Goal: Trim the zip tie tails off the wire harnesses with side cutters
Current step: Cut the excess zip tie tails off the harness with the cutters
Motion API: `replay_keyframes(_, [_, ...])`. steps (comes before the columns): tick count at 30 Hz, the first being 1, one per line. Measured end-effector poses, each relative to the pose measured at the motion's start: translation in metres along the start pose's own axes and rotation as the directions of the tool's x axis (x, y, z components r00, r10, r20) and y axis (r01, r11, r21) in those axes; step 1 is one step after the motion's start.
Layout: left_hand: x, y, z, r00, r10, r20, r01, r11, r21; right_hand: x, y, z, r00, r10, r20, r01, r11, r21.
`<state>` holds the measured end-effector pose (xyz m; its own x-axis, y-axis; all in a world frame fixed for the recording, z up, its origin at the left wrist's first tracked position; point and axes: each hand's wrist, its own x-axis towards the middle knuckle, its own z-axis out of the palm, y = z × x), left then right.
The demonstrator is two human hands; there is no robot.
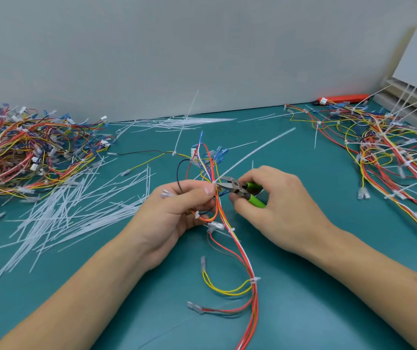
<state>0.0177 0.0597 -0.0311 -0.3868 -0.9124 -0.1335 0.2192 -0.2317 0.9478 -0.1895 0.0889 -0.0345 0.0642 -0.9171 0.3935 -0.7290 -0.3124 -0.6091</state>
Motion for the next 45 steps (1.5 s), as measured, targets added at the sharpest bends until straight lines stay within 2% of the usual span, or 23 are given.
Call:
replay_keyframes(5, [-0.002, 0.0, 0.004, 1.0, 0.02, -0.01, -0.02, 0.999, 0.028, -0.002, -0.004, 0.0, 0.999, 0.012, 0.034, -0.011, 1.0, -0.017])
replay_keyframes(12, [-0.002, -0.003, 0.007, 0.998, 0.043, -0.039, -0.037, 0.987, 0.156, -0.003, -0.01, 0.0, 0.996, 0.074, 0.053, -0.068, 0.991, -0.115])
replay_keyframes(27, [-0.006, 0.0, 0.007, 1.0, 0.017, 0.005, -0.018, 0.987, 0.158, -0.004, -0.005, 0.001, 0.996, 0.065, 0.056, -0.056, 0.987, -0.151])
replay_keyframes(36, [-0.005, -0.001, 0.008, 0.999, 0.029, -0.041, -0.022, 0.987, 0.159, -0.002, -0.007, -0.007, 0.977, 0.094, 0.191, -0.091, 0.996, -0.027])
replay_keyframes(41, [-0.003, -0.003, 0.007, 0.997, 0.023, -0.071, -0.01, 0.985, 0.174, 0.001, -0.01, -0.014, 0.954, 0.085, 0.287, -0.031, 0.982, -0.186])
replay_keyframes(45, [-0.004, -0.005, 0.008, 0.996, 0.026, -0.08, -0.011, 0.983, 0.182, -0.004, -0.005, -0.015, 0.939, 0.197, 0.281, -0.08, 0.923, -0.377])
